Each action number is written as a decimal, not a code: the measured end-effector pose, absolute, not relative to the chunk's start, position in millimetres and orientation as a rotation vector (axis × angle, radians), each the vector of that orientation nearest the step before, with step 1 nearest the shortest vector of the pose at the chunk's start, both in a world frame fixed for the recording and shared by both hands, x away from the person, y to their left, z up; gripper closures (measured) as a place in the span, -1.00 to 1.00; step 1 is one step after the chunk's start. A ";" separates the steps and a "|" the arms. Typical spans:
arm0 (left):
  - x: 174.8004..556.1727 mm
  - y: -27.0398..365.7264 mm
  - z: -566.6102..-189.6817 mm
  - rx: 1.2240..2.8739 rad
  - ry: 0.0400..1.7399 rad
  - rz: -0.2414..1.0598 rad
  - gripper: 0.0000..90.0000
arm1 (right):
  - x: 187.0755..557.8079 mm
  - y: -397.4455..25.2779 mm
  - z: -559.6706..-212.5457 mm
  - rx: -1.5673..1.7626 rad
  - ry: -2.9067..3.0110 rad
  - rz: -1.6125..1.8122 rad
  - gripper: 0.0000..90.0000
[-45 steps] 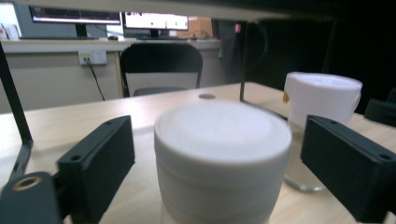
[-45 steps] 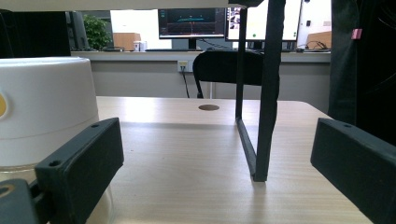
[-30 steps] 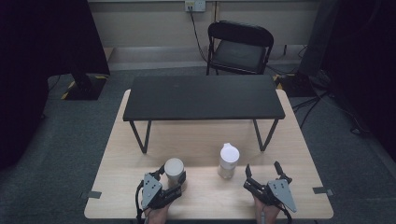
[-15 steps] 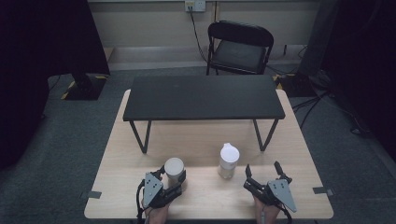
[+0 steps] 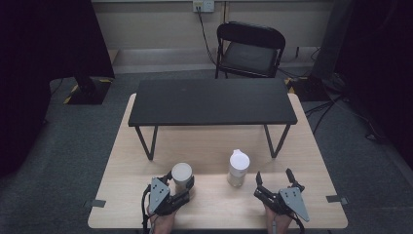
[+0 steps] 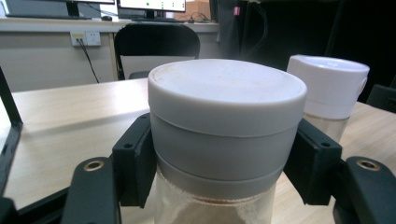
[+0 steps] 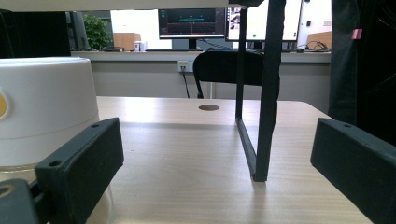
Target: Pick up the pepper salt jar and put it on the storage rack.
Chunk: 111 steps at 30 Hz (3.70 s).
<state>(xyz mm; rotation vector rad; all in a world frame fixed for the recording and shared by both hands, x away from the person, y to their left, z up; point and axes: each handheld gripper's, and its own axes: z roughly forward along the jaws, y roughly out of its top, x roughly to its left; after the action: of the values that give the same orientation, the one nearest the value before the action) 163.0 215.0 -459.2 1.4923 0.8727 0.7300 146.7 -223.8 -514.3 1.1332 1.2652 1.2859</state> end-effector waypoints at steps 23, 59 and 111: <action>174.1 220.7 -431.2 1.494 0.801 0.758 -0.23 | 146.7 -223.8 -514.4 1.133 1.265 1.286 -0.97; 196.5 234.4 -370.8 1.453 0.763 0.796 -0.23 | 146.7 -223.9 -514.3 1.133 1.266 1.286 -0.97; 273.5 202.7 -269.3 1.404 0.838 0.859 -0.23 | 146.7 -224.1 -514.4 1.131 1.266 1.287 -0.97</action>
<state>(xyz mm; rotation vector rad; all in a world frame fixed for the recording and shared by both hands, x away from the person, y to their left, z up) 273.5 202.7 -269.3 1.4043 0.8376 0.8592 146.7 -224.1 -514.4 1.1314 1.2665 1.2873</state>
